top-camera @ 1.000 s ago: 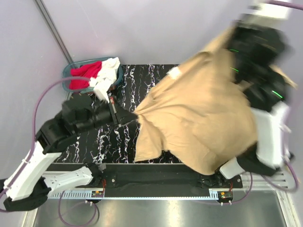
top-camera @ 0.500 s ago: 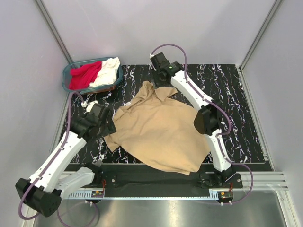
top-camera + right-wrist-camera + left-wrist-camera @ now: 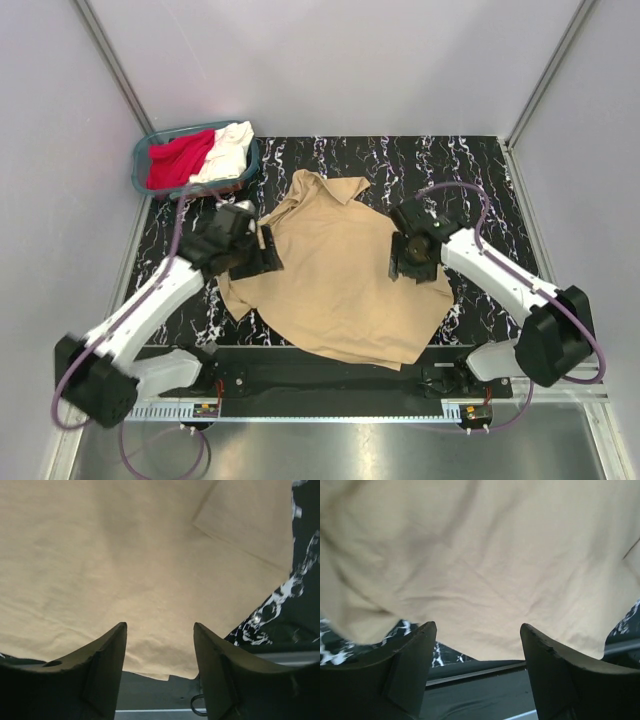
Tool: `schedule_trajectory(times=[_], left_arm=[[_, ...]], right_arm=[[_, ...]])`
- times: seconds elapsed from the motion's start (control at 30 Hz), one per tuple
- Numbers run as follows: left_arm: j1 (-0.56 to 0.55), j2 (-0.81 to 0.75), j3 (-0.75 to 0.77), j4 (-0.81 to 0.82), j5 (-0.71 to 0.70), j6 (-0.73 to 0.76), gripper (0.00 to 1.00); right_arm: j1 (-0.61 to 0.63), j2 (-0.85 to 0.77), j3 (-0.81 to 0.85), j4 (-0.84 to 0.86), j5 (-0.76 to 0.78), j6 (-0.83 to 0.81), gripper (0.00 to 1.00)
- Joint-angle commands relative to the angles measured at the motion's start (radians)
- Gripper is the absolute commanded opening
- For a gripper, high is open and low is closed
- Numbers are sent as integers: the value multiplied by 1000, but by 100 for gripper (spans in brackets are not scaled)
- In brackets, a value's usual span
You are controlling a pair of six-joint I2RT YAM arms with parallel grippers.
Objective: Fold and stack the t-shirts
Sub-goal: Flatten the tshirt out
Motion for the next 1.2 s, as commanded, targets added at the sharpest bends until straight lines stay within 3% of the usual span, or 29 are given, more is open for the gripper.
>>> schedule_trajectory(times=[0.0, 0.23, 0.47, 0.67, 0.83, 0.9, 1.03, 1.1, 1.17], left_arm=[[-48, 186, -37, 203, 152, -27, 74], [-86, 439, -23, 340, 174, -126, 74], [-92, 657, 53, 392, 185, -183, 78], [-102, 826, 179, 403, 252, -202, 79], [-112, 952, 369, 337, 266, -166, 78], [-114, 940, 425, 281, 217, -124, 77], [-114, 762, 442, 202, 139, -33, 79], [-114, 684, 408, 149, 128, 2, 80], [-112, 549, 361, 106, 149, -11, 81]], right_arm=[[-20, -54, -150, 101, 52, 233, 61], [-97, -87, -284, 150, 139, 366, 55], [-216, 40, -310, 276, 188, 341, 55], [-371, 229, -213, 333, 200, 266, 55], [-474, 451, 25, 350, 231, 107, 56], [-493, 524, 175, 348, 212, 9, 57], [-493, 662, 435, 211, 191, -97, 63], [-493, 657, 512, 176, 142, -148, 66], [-494, 612, 530, 126, 70, -165, 76]])
